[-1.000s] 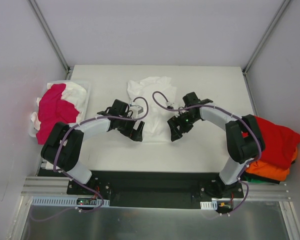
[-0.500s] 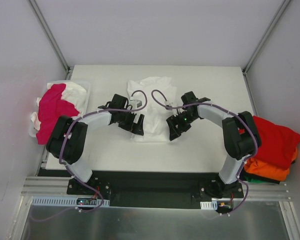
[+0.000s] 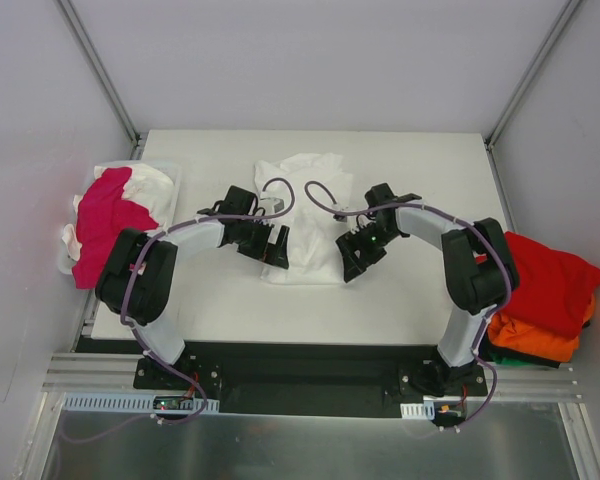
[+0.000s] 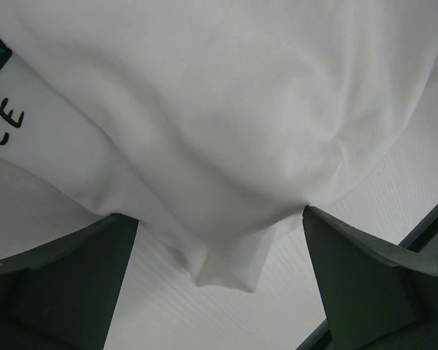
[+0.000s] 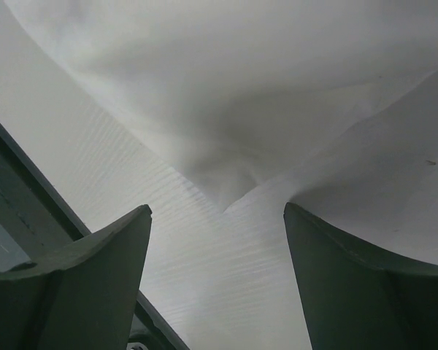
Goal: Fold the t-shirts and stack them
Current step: Grab one side of the 2/3 rectangular tshirt with both arms
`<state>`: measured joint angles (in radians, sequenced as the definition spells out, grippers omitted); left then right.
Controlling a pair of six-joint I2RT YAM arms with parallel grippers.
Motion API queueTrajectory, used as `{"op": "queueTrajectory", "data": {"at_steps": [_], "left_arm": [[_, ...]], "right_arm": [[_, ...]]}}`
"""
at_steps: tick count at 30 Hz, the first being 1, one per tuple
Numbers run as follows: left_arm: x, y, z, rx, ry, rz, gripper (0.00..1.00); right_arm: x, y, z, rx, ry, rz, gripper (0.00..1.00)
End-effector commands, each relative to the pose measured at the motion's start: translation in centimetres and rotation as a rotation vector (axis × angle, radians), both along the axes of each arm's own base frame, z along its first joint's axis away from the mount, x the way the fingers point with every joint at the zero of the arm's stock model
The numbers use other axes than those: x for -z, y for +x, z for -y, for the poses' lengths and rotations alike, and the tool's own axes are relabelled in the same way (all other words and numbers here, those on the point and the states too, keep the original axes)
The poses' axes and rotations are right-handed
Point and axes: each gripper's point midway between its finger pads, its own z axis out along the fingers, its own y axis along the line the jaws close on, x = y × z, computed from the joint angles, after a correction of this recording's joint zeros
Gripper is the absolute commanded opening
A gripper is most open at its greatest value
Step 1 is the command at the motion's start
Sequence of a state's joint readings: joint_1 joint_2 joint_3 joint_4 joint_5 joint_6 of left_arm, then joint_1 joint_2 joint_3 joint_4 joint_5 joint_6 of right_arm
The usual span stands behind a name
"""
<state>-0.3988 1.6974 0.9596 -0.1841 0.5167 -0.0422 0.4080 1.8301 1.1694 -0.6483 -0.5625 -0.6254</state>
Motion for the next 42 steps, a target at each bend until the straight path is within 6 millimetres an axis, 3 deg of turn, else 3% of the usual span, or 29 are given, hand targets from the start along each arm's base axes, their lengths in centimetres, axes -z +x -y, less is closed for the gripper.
{"op": "queueTrajectory", "data": {"at_steps": [1,12,18,23,26,28,30,32,33,35,42], "left_arm": [[2.5,-1.8,-1.0,-0.021,0.055,-0.128,0.99],[2.7,-3.0,-0.2,-0.017,0.007,-0.203,0.97],[2.9,-3.6,0.0,-0.020,-0.007,-0.239,0.87],[3.0,-3.9,0.1,-0.018,-0.014,-0.254,0.70],[2.9,-3.9,0.1,-0.014,-0.020,-0.254,0.62],[3.0,-3.9,0.2,-0.010,-0.022,-0.257,0.55],[3.0,-4.0,0.3,-0.004,-0.030,-0.262,0.41],[2.9,-4.0,0.4,0.001,-0.036,-0.265,0.28],[2.9,-4.0,0.4,0.001,-0.036,-0.265,0.12],[2.8,-3.9,0.4,0.003,-0.036,-0.256,0.00],[1.2,-2.7,0.6,0.035,-0.044,-0.173,0.00]], "right_arm": [[0.2,0.1,-0.2,-0.012,0.003,-0.031,0.77],[0.4,-0.6,-1.4,-0.013,0.019,-0.083,0.71],[0.7,-1.5,-1.9,-0.042,0.009,-0.095,0.64],[0.8,-1.9,-2.3,-0.061,0.001,-0.102,0.49],[0.7,-2.0,-2.1,-0.065,-0.004,-0.101,0.35],[0.5,-2.3,-2.1,-0.070,-0.006,-0.107,0.19],[0.5,-2.3,-1.9,-0.067,-0.014,-0.103,0.03],[0.4,-2.4,-1.8,-0.069,-0.014,-0.102,0.01],[0.3,-2.5,-1.8,-0.069,-0.013,-0.102,0.01],[-0.1,-2.4,-1.8,-0.066,-0.008,-0.092,0.01],[-1.7,-2.3,-1.8,-0.079,-0.009,-0.058,0.01]]}}
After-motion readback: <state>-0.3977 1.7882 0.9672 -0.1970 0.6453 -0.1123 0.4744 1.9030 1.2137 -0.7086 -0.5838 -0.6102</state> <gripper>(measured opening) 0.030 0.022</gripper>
